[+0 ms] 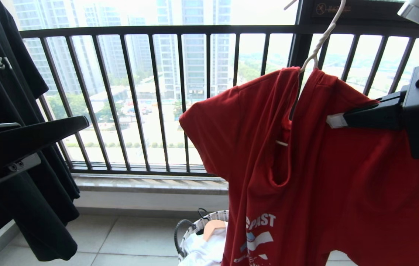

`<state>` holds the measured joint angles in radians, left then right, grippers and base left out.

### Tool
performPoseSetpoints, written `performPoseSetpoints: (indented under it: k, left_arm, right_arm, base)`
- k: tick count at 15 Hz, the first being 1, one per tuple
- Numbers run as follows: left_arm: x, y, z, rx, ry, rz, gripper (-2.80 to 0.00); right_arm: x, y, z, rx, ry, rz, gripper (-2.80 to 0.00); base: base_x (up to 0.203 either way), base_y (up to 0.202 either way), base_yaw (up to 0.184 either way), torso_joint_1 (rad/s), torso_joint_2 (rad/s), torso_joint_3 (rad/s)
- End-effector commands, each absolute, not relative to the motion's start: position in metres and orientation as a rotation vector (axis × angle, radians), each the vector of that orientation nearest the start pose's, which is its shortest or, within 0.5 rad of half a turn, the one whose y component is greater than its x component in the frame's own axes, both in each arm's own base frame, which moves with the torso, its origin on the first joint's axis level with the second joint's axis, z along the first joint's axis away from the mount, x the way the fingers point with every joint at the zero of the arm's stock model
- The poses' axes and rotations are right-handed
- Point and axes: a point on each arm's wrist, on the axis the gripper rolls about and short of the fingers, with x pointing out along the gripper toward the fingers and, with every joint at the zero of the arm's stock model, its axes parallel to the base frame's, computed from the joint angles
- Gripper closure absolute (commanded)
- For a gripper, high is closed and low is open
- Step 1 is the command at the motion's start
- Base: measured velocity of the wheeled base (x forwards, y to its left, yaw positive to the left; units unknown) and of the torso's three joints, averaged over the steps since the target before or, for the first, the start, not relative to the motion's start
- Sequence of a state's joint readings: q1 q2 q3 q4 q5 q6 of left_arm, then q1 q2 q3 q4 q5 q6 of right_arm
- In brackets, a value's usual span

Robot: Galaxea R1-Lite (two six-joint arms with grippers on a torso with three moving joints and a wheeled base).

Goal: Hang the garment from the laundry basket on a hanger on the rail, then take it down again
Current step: Hang the clothes rack on the clothesline

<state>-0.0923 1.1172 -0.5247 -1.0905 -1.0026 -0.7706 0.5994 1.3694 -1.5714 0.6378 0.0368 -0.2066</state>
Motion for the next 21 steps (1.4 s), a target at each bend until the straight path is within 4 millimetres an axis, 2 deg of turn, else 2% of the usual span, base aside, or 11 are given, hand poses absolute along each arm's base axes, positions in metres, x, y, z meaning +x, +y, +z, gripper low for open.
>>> performPoseSetpoints:
  k: [1, 3, 5, 7, 11, 13, 15, 18, 21]
  left_arm:
    - [0.126, -0.018, 0.284, -0.414, -0.091, -1.091, 0.00]
    - [0.127, -0.006, 0.288, -0.381, -0.132, -0.993, 0.00]
    - [0.127, -0.003, 0.302, -0.366, -0.159, -0.973, 0.00]
    - [0.132, -0.006, 0.305, -0.378, -0.119, -1.007, 0.00]
    - [0.170, -0.036, 0.290, -0.432, 0.050, -1.225, 0.00]
    - [0.175, -0.053, 0.283, -0.389, 0.131, -1.407, 0.00]
    - [0.179, -0.064, 0.279, -0.284, 0.118, -1.549, 0.00]
    - [0.175, -0.062, 0.290, -0.254, 0.072, -1.552, 0.00]
    - [0.165, -0.041, 0.301, -0.224, 0.010, -1.449, 0.00]
  right_arm:
    - [0.149, 0.103, 0.361, -0.297, 0.346, 0.665, 0.00]
    - [0.148, 0.102, 0.361, -0.290, 0.339, 0.662, 0.00]
    - [0.148, 0.102, 0.361, -0.280, 0.336, 0.660, 0.00]
    - [0.149, 0.102, 0.362, -0.278, 0.335, 0.656, 0.00]
    - [0.151, 0.099, 0.362, -0.273, 0.333, 0.640, 0.00]
    - [0.152, 0.098, 0.362, -0.272, 0.335, 0.631, 0.00]
    - [0.153, 0.097, 0.362, -0.257, 0.341, 0.620, 0.00]
    - [0.155, 0.097, 0.361, -0.250, 0.350, 0.614, 0.00]
    - [0.160, 0.094, 0.362, -0.238, 0.339, 0.585, 0.00]
  base:
    - [0.000, 0.000, 0.000, 0.000, 0.00, 0.000]
    - [0.000, 0.000, 0.000, 0.000, 0.00, 0.000]
    - [0.000, 0.000, 0.000, 0.000, 0.00, 0.000]
    - [0.000, 0.000, 0.000, 0.000, 0.00, 0.000]
    - [0.000, 0.000, 0.000, 0.000, 0.00, 0.000]
    - [0.000, 0.000, 0.000, 0.000, 0.00, 0.000]
    - [0.000, 0.000, 0.000, 0.000, 0.00, 0.000]
    - [0.000, 0.000, 0.000, 0.000, 0.00, 0.000]
    - [0.000, 0.000, 0.000, 0.000, 0.00, 0.000]
